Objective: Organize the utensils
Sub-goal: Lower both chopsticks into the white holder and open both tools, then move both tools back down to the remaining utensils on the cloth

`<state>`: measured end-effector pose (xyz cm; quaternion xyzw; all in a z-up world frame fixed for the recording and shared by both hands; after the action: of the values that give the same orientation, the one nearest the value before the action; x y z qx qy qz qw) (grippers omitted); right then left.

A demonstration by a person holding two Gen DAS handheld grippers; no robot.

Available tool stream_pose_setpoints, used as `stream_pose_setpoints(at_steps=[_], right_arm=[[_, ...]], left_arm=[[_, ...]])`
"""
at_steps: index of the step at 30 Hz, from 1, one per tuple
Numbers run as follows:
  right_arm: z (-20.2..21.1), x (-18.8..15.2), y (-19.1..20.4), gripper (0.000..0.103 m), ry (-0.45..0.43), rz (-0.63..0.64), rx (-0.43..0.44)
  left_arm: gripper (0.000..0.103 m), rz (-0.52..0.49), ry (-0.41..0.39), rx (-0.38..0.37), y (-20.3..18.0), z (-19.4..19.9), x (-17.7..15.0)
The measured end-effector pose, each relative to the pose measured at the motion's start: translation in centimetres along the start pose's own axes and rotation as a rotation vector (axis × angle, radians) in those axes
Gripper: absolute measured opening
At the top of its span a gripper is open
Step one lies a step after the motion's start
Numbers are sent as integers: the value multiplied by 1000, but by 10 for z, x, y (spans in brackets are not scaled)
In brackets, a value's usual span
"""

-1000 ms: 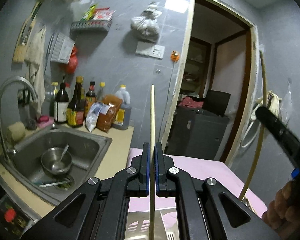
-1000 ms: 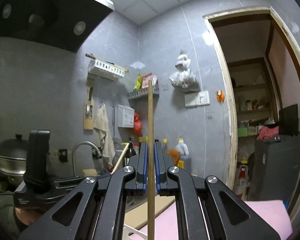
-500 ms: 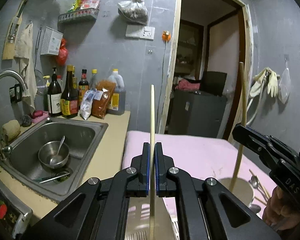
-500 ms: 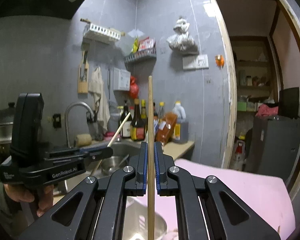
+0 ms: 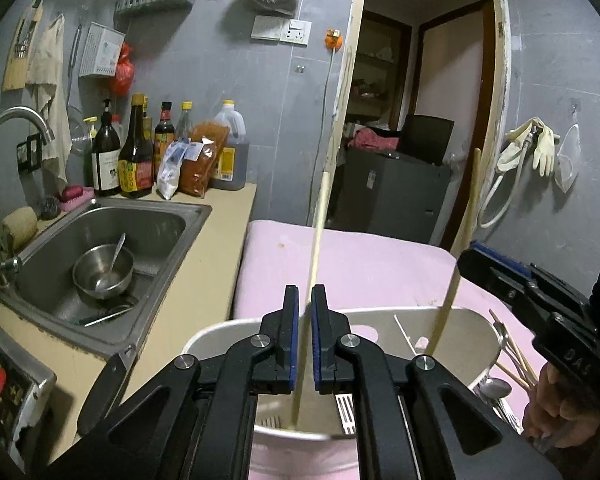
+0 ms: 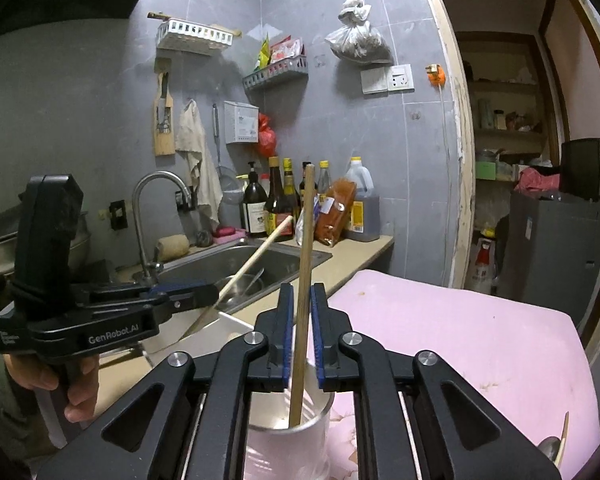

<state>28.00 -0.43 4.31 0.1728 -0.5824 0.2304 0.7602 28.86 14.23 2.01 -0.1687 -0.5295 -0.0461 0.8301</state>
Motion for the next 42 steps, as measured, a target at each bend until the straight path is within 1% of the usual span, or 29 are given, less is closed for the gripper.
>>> stream_pose_setpoints(at_steps=[2,3,5,7,9,10,13,14,15,17,18,19,20,23,24,29,33,40,42], right_arm=[[4,0,0,24,-9,-8,7],[5,1,0,24,-13,-11,7],[11,5,-1,25,-31,-14,4],[17,9,-3,30,-53,-19,0],[25,12,-5,42,-77,-24,-11],[31,15,-8,45,-96,-28,-23],[46,22,-16,54,-138,-29,-66],[54,25,-21,61,-156,-32,-87],[60,28,-25,71,-171,-36,-101],[73,33,-34,78,-203,-40,-136],[77,35,-37,81,-213,-39,-149],[83,37,-41,83,-225,-37,-167],[91,39,-47,87,-239,-40,-187],[108,40,-61,100,-265,-49,-230],[111,40,-65,103,-269,-52,-239],[132,30,-91,103,-254,-49,-300],[141,19,-108,103,-227,-36,-345],[149,-5,-148,103,-138,-44,-426],[148,-13,-160,103,-98,-53,-446]], left_arm=[[12,7,-5,-5,-2,3,-1],[15,12,-9,-8,-2,5,-1],[25,24,-25,-18,-5,9,1],[30,40,-46,-29,-8,14,5],[33,52,-66,-37,-13,19,9],[36,53,-78,-40,-16,21,12],[50,64,-133,-34,-27,32,20],[54,70,-157,-35,-30,36,22],[57,75,-180,-36,-35,40,25],[67,77,-218,-32,-44,47,30],[70,74,-233,-31,-47,49,33],[76,68,-248,-34,-53,52,36],[82,62,-261,-39,-58,54,38],[93,44,-283,-50,-75,58,42],[94,39,-288,-57,-81,58,43],[97,30,-280,-100,-104,52,41],[97,-5,-258,-125,-128,40,34],[97,-45,-160,-160,-165,6,16],[97,-51,-114,-160,-174,-5,8]])
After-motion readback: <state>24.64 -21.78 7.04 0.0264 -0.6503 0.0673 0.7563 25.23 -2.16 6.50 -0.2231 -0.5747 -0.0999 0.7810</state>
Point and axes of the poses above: each gripper's, at about its wrist camera, not at the fingertips, and z roughly against the way its jaws point, y to its left, x to its top, the point moved 5 cm from there along -z, roughly the way its jaws point, and after that the axes turned 8 degrees about -x, right-handed, at the moved point
